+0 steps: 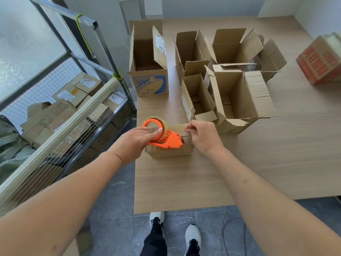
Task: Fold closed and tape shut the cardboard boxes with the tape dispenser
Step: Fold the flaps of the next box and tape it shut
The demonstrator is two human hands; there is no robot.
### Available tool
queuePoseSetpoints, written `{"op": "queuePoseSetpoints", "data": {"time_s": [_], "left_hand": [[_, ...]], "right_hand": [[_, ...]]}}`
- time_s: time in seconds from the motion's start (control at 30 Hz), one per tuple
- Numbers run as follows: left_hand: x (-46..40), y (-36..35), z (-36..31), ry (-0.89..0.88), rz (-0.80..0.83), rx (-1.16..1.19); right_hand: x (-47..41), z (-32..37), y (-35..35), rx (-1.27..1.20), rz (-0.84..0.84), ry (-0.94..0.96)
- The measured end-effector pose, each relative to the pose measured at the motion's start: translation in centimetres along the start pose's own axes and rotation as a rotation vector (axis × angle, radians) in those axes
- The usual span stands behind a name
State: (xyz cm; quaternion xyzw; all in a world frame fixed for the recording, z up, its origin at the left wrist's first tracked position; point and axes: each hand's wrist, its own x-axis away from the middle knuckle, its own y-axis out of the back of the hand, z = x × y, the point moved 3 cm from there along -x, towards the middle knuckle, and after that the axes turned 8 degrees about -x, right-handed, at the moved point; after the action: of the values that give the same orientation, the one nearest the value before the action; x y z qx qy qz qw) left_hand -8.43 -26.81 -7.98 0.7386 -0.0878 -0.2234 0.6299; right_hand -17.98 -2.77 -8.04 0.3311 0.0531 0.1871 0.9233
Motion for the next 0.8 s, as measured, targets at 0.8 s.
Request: {"op": "queuePoseSetpoints", "data": {"time_s": [0.8], "left_hand": [[-1.1,2.9,-1.4,0.133,0.204,0.09]], "right_hand": [[2.6,-3.6,-1.9,-0.445,-0.094,-0.43]]}}
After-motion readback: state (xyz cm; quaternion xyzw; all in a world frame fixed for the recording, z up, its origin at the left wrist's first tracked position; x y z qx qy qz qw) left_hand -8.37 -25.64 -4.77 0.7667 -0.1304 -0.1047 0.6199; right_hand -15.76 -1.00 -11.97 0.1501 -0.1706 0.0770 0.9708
